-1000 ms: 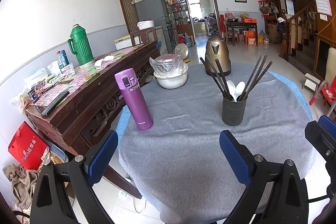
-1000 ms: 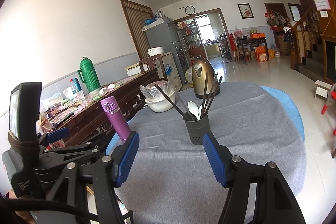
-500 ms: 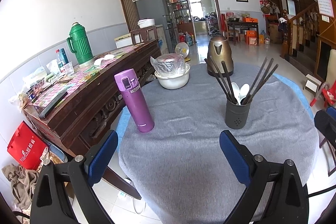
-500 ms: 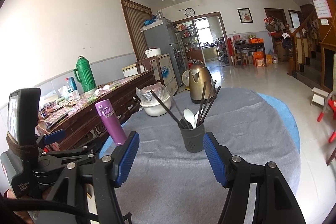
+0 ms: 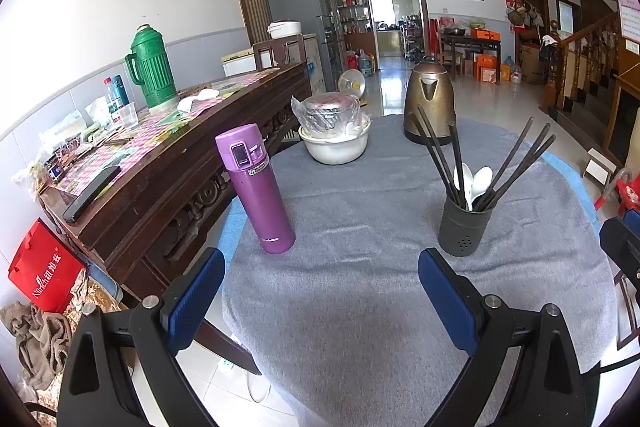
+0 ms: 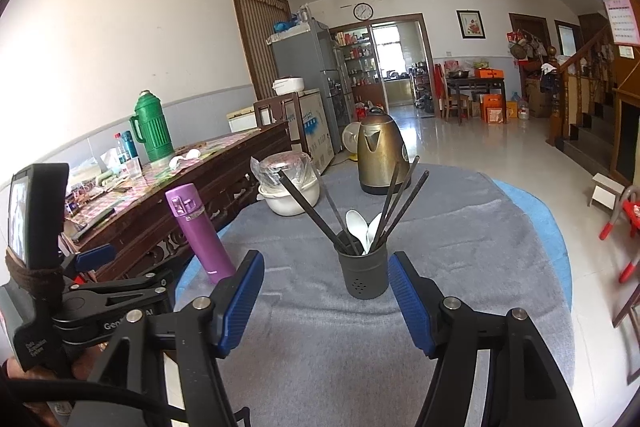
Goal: Organize utensils
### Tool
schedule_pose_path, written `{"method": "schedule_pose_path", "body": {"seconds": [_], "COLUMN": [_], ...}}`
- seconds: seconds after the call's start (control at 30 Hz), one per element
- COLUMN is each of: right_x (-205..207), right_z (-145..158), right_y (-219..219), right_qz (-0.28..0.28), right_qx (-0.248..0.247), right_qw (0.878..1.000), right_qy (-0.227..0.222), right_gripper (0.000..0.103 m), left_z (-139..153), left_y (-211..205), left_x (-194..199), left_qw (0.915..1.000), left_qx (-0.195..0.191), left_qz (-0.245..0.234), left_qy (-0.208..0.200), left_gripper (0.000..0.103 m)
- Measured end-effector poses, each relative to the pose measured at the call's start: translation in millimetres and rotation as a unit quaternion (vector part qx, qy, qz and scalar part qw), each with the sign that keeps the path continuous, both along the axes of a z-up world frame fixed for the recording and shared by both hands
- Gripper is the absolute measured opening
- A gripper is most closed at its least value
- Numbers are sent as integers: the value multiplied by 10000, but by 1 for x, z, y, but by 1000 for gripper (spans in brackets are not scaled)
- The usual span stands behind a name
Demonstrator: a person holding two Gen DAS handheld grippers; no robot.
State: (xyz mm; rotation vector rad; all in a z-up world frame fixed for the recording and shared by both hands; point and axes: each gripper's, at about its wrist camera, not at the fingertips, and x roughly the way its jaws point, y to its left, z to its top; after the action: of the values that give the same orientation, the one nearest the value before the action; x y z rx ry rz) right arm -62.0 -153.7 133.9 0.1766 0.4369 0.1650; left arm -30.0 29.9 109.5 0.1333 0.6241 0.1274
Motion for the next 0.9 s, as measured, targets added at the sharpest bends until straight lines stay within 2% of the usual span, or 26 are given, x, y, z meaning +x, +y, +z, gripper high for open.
{"method": "schedule_pose_path", "body": {"seconds": [0.57, 0.9], "right_x": [38, 62], "right_z": [-5, -22], "right_y": [17, 10], "right_qz": [158, -8], "right_qx": [-383, -459], "right_qw": [9988, 9976], "right_qy": [264, 509], "right_gripper": [68, 68], "left_z": [-15, -37], "left_y": [9, -2], "left_x": [27, 56], "left_qw": [9993, 9979], "left_qx": [-175, -158], "left_qz": [12, -135], "left_qy": [334, 618], "left_gripper": [97, 97]}}
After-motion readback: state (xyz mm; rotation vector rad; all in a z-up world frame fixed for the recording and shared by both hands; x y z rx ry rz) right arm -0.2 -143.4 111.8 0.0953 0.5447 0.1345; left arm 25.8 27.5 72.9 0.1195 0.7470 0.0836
